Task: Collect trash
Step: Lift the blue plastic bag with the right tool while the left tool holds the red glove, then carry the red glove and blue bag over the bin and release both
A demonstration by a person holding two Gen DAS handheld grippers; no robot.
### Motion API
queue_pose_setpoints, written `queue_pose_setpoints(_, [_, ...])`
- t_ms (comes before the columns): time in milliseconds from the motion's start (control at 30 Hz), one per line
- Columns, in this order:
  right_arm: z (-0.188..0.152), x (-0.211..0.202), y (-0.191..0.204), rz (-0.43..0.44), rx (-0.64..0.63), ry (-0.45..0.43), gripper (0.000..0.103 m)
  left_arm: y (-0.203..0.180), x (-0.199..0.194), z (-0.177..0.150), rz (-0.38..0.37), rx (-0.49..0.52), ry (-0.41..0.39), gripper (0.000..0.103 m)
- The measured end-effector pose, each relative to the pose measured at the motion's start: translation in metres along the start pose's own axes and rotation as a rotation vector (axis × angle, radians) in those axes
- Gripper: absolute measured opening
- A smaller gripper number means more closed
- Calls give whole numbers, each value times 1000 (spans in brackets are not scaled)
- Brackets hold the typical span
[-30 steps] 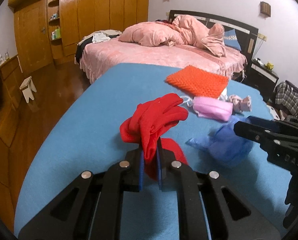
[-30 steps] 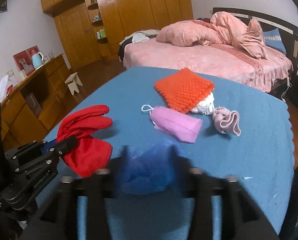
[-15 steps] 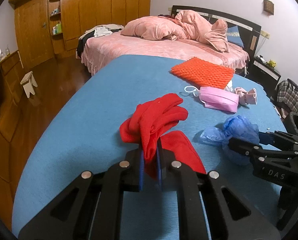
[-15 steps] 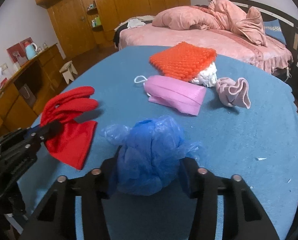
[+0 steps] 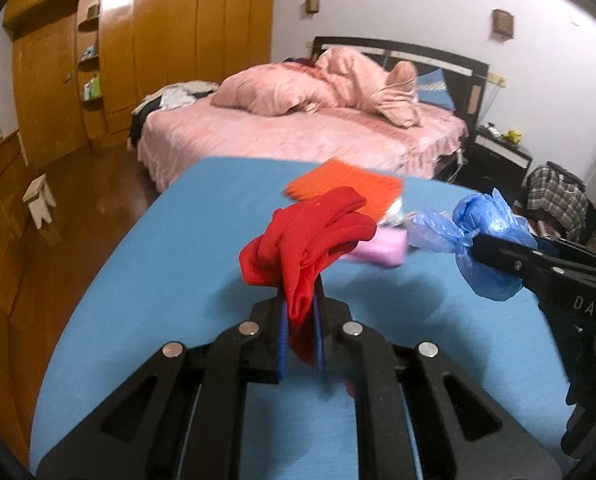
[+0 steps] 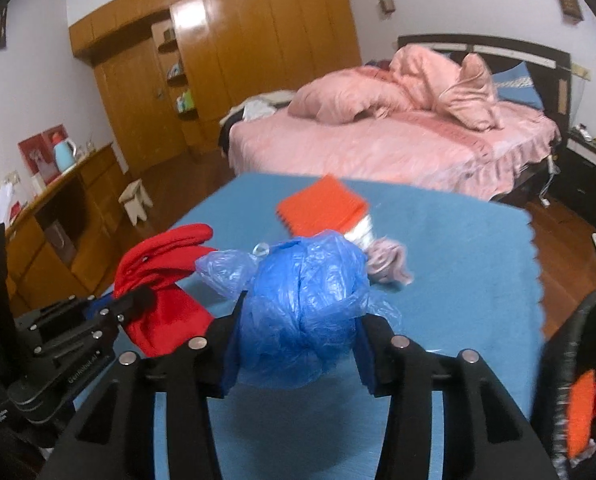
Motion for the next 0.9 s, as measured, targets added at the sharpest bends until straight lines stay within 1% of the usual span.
queue_pose_setpoints(233, [17, -44, -29, -38, 41, -80, 46, -51, -16, 28, -76, 51, -59, 9])
queue_pose_setpoints(433, [27, -79, -58, -82, 73, -135, 46, -93, -25, 42, -146, 91, -96, 9])
queue_pose_setpoints(700, [30, -124, -109, -163, 134, -197, 46, -152, -32, 52, -240, 155, -121, 9])
queue_pose_setpoints(900, [24, -155, -155, -238, 179, -231, 46, -199, -35, 57, -317, 205, -134, 9])
Point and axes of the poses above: each gripper's, at about its wrist camera, not at the fingertips, and x roughly the way its jaws point, y to its left, z to its top, the point moved 5 cm from there along x, roughly the way its jaws point, and after that the axes turned 9 degrees about x, right-handed, at the moved point
